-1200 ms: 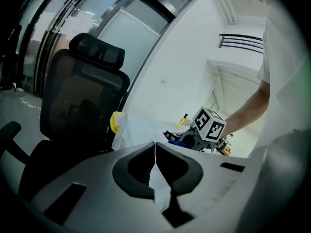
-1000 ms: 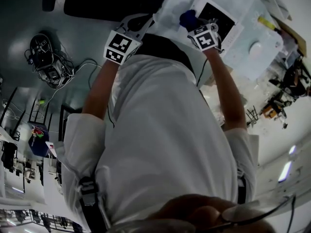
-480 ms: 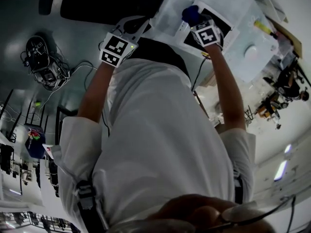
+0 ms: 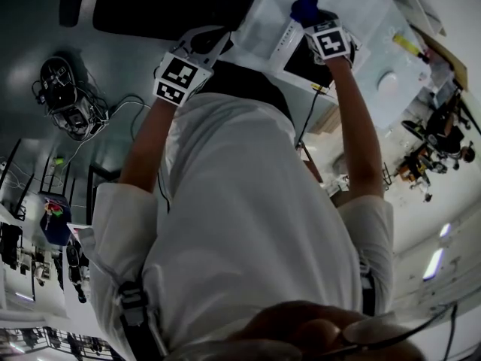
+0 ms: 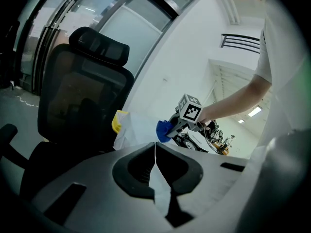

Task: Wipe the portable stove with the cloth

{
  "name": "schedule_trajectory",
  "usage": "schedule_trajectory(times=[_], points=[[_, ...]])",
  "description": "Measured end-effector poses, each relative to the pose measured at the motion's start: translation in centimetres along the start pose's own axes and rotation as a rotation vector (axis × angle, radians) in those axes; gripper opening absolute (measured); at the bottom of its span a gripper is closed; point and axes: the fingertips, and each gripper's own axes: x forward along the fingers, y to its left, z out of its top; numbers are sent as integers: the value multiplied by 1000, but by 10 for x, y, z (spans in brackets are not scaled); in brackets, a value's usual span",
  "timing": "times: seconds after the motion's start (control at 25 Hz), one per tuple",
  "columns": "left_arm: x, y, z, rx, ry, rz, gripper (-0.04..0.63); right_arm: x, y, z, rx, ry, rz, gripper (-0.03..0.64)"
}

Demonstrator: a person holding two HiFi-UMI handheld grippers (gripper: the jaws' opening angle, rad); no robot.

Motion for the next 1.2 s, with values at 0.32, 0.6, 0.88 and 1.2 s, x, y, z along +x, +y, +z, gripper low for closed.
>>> schedule_trajectory(times=[0.32, 0.6, 0.88, 1.2], points=[[2, -3, 5, 9, 0, -16, 37, -2, -21, 11, 48, -27, -17, 153], [9, -17, 12, 16, -11, -50, 37, -11, -35, 17, 103, -68, -44, 153], [20, -39, 20, 41, -11, -95, 37, -39, -50, 26, 49, -98, -48, 153], [40, -62, 28, 34, -21, -55, 37, -31, -67, 16, -1, -53, 53, 153]])
